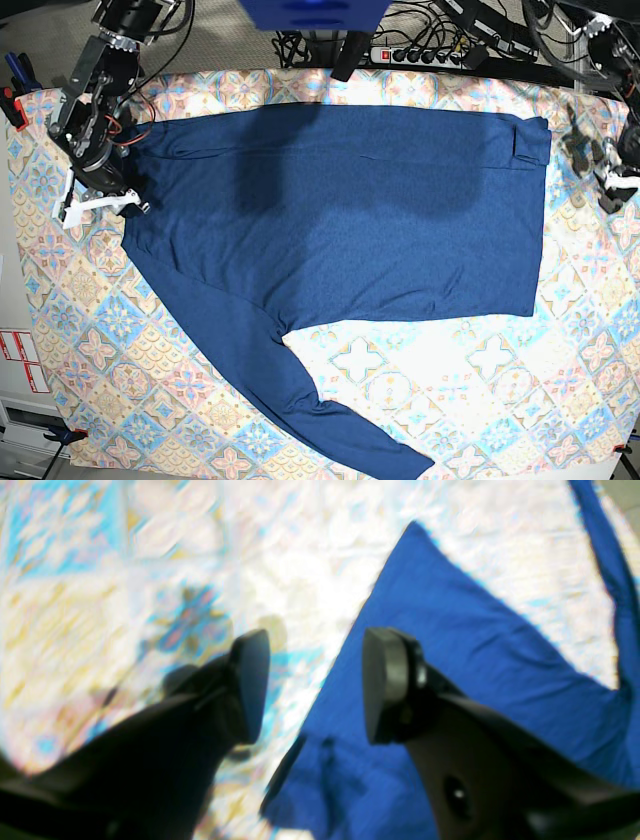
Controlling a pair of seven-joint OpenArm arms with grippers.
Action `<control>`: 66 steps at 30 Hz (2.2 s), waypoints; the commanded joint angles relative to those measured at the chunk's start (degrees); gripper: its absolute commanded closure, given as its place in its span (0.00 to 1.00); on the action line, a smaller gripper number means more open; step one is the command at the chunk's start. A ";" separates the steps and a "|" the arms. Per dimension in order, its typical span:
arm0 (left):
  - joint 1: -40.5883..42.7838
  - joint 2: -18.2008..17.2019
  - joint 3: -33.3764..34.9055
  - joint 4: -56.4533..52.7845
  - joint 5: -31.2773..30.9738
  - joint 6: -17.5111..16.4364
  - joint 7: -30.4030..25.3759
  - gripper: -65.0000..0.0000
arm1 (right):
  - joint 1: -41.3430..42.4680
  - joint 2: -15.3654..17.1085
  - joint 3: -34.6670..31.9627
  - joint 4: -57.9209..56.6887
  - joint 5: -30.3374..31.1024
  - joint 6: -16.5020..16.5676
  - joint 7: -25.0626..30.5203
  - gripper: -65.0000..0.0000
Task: Fold the T-shirt properly
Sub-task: 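Release the shoulders and raise both grippers, then move both grippers down the shirt sides and grasp the side edges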
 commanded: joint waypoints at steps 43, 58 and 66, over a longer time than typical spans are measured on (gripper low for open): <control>-40.64 -1.32 22.97 -62.57 23.03 0.50 -30.42 0.54 | 6.83 0.66 -17.03 0.20 -7.06 0.58 1.04 0.64; -40.20 1.75 23.32 -62.48 23.20 4.54 -28.40 0.55 | 6.66 0.49 -17.03 0.20 -7.06 0.58 1.04 0.64; -38.00 3.78 23.32 -61.16 23.11 -0.65 -26.29 0.64 | 6.83 0.49 -16.95 0.20 -7.06 0.58 1.04 0.64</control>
